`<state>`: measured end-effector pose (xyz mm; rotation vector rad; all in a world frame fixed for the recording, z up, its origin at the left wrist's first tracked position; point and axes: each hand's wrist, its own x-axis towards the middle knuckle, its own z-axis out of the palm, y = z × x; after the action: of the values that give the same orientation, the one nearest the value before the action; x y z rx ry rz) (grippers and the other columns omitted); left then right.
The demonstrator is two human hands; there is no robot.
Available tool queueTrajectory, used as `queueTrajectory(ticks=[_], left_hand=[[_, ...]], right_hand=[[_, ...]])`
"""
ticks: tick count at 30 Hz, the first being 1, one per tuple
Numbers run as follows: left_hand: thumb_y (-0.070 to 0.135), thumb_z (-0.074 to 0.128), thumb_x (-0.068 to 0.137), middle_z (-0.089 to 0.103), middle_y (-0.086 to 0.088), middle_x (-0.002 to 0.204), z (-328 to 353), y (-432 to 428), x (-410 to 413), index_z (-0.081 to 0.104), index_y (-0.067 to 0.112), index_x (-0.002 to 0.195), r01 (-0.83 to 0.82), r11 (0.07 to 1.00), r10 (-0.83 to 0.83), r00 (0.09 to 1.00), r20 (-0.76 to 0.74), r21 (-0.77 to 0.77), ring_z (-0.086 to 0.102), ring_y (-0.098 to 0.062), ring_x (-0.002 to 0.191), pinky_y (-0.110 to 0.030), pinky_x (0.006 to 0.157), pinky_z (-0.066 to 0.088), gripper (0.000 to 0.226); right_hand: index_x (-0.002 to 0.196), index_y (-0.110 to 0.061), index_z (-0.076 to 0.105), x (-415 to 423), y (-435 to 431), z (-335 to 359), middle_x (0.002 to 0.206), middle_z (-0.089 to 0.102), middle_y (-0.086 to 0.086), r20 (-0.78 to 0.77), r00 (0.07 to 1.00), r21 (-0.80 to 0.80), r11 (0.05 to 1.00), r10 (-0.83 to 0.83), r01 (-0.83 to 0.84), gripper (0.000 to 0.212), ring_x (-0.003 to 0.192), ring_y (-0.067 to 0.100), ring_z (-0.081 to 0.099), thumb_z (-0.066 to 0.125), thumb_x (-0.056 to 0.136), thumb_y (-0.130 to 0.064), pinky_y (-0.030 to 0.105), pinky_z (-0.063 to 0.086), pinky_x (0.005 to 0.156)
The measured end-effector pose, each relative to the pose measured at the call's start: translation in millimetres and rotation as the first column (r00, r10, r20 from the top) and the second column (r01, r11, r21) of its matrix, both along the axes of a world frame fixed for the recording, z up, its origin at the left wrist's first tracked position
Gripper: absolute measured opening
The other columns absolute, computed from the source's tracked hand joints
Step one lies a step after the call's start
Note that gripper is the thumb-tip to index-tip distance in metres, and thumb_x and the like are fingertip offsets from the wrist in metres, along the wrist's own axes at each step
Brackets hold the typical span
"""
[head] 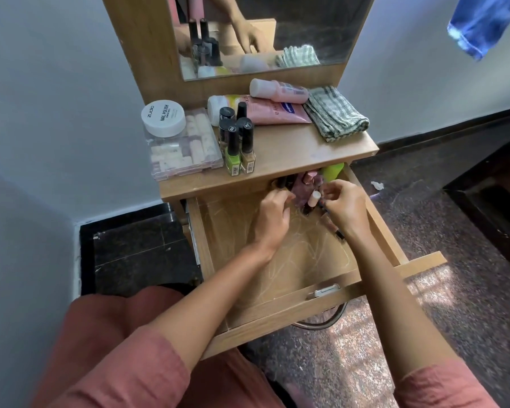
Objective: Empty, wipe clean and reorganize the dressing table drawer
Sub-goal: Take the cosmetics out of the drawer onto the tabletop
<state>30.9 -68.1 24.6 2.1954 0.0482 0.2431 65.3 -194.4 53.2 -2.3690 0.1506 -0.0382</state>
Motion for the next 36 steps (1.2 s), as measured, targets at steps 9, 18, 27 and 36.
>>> queueTrajectory(ticks=[9, 18, 27, 36], left_hand=[[-0.007, 0.064, 0.076, 0.061, -0.019, 0.103, -7, -30, 15, 0.06, 0.0, 0.107, 0.081, 0.995, -0.082, 0.996, -0.026, -0.05, 0.061, -0.032, 0.091, -0.041, 0.081, 0.052, 0.032], [-0.004, 0.06, 0.08, 0.058, -0.011, 0.095, -18, -39, 6, 0.054, 0.004, 0.093, 0.081, 0.997, -0.082, 0.996, -0.022, -0.017, 0.056, -0.021, 0.082, -0.029, 0.07, 0.047, 0.016], [0.007, 0.046, 0.089, 0.055, -0.019, 0.119, -38, -60, 6, 0.06, 0.0, 0.11, 0.409, 0.901, -0.389, 0.91, -0.147, 0.149, 0.05, -0.031, 0.11, -0.032, 0.091, 0.039, 0.026], [0.007, 0.068, 0.077, 0.047, -0.018, 0.121, -38, -57, 5, 0.053, -0.002, 0.109, 0.455, 0.86, -0.417, 0.887, -0.195, 0.229, 0.052, -0.036, 0.104, -0.043, 0.084, 0.043, 0.036]], right_hand=[[0.098, -0.008, 0.071, 2, -36, -7, 0.107, 0.065, 0.02, -0.185, 0.982, -0.318, 0.948, -0.042, -0.02, 0.033, 0.098, 0.038, 0.061, 0.052, 0.075, 0.007, 0.043, 0.051, 0.088], [0.097, 0.008, 0.063, 0, -36, -11, 0.098, 0.063, 0.028, -0.303, 0.949, -0.448, 0.867, 0.084, -0.219, 0.023, 0.094, 0.038, 0.06, 0.062, 0.08, -0.007, 0.038, 0.047, 0.074], [0.093, 0.004, 0.063, 0, -39, -19, 0.096, 0.065, 0.025, -0.291, 0.954, -0.419, 0.886, 0.078, -0.2, 0.018, 0.091, 0.037, 0.061, 0.06, 0.078, -0.004, 0.03, 0.036, 0.063], [0.098, 0.006, 0.063, 2, -39, -24, 0.096, 0.066, 0.023, -0.431, 0.902, -0.143, 0.986, 0.018, -0.088, 0.029, 0.088, 0.033, 0.065, 0.069, 0.071, -0.002, 0.043, 0.056, 0.078]])
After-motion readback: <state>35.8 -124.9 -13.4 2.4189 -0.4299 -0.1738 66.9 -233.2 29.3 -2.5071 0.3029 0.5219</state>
